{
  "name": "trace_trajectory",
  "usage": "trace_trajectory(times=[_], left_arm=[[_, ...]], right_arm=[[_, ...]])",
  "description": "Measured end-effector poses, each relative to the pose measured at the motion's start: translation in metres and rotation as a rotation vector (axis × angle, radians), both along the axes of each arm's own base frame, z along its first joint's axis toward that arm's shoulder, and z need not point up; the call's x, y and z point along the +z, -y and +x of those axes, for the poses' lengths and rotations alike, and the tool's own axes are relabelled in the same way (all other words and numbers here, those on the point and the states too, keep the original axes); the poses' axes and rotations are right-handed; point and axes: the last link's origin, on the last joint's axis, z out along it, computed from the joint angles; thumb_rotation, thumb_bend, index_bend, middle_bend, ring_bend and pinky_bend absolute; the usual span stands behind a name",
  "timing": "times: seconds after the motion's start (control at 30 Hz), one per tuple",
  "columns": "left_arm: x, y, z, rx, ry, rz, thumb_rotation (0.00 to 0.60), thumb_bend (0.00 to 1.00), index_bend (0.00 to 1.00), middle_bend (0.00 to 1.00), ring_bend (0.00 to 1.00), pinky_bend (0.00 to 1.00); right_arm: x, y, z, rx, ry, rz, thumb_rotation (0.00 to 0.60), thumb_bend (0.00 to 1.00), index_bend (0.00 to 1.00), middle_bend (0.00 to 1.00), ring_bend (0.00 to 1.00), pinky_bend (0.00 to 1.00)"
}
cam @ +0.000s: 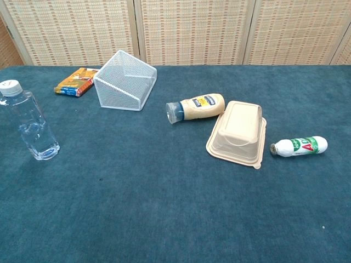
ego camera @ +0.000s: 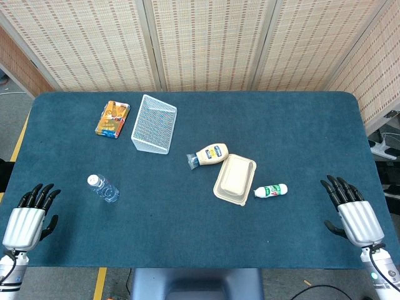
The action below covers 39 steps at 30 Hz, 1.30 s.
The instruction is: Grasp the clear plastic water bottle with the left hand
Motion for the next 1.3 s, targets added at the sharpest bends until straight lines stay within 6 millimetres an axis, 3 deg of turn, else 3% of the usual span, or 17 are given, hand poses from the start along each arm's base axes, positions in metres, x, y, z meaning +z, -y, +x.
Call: trace_trajectory(times=[0.27, 0.43, 0.7, 1.0, 1.3], left_arm=[[-0.002, -0.001, -0.005, 0.033, -0.029, -0.002, 0.6, 0.4, 0.19, 0.12, 0.08, 0.23], [-0.005, -0.004, -0.013, 0.1, -0.032, -0.007, 0.6, 0.4, 0.1, 0.09, 0.08, 0.24], [-0.013, -0.013, -0.019, 0.161, 0.009, -0.048, 0.6, 0.4, 0.05, 0.07, 0.06, 0.23], [-0.028, -0.03, -0.011, 0.208, 0.15, -0.08, 0.6, 0.4, 0.0, 0.04, 0.04, 0.18], [-0.061, -0.052, 0.006, 0.26, 0.398, -0.173, 0.6, 0.4, 0.0, 0.0, 0.0, 0.15]], right_arm=[[0.002, 0.0, 0.006, 0.091, 0.06, -0.048, 0.6, 0.12, 0.0, 0.0, 0.0, 0.15], [0.008, -0.003, 0.005, 0.176, 0.115, -0.085, 0.6, 0.12, 0.0, 0.0, 0.0, 0.15], [0.027, -0.011, 0.003, 0.104, 0.157, -0.02, 0.6, 0.12, 0.0, 0.0, 0.0, 0.16], [0.036, -0.01, 0.001, 0.03, 0.18, 0.014, 0.6, 0.12, 0.0, 0.0, 0.0, 0.16], [0.033, -0.009, 0.002, 0.023, 0.175, 0.04, 0.6, 0.12, 0.0, 0.0, 0.0, 0.17]])
